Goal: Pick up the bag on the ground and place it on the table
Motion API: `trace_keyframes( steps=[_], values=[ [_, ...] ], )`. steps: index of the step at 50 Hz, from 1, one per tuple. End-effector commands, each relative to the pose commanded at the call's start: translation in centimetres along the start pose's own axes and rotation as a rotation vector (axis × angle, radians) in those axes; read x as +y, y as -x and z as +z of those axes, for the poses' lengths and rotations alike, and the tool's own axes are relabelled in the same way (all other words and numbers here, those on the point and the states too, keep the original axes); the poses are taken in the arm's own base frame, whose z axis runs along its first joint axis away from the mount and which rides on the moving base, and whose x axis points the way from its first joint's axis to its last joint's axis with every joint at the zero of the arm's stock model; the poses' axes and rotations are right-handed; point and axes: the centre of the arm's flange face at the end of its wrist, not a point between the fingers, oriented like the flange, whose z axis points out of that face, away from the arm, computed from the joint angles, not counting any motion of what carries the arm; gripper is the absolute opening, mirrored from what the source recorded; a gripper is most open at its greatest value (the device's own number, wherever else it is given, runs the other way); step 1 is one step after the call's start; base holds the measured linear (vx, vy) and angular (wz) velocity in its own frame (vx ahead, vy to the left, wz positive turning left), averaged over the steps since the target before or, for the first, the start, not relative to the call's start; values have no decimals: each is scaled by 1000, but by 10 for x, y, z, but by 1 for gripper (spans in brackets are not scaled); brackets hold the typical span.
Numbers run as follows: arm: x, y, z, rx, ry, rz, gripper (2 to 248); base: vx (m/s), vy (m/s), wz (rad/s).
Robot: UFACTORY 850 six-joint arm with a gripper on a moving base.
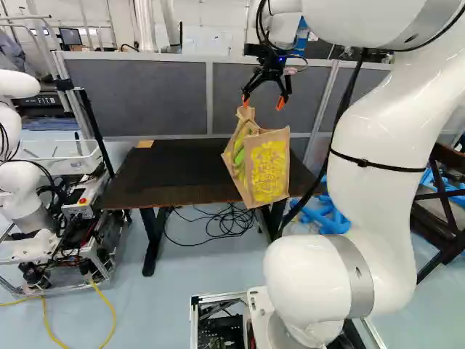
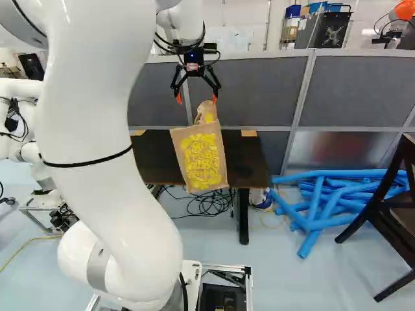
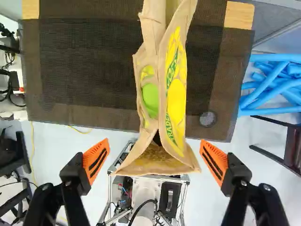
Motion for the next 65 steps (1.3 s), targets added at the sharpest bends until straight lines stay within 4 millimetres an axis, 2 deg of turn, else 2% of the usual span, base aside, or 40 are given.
trace_keyframes(
  steps=[20,65],
  values=[
    [0,0,0,0,0,0,247,-126,-1,4],
    [0,0,0,0,0,0,247,-203,-1,12]
  ],
)
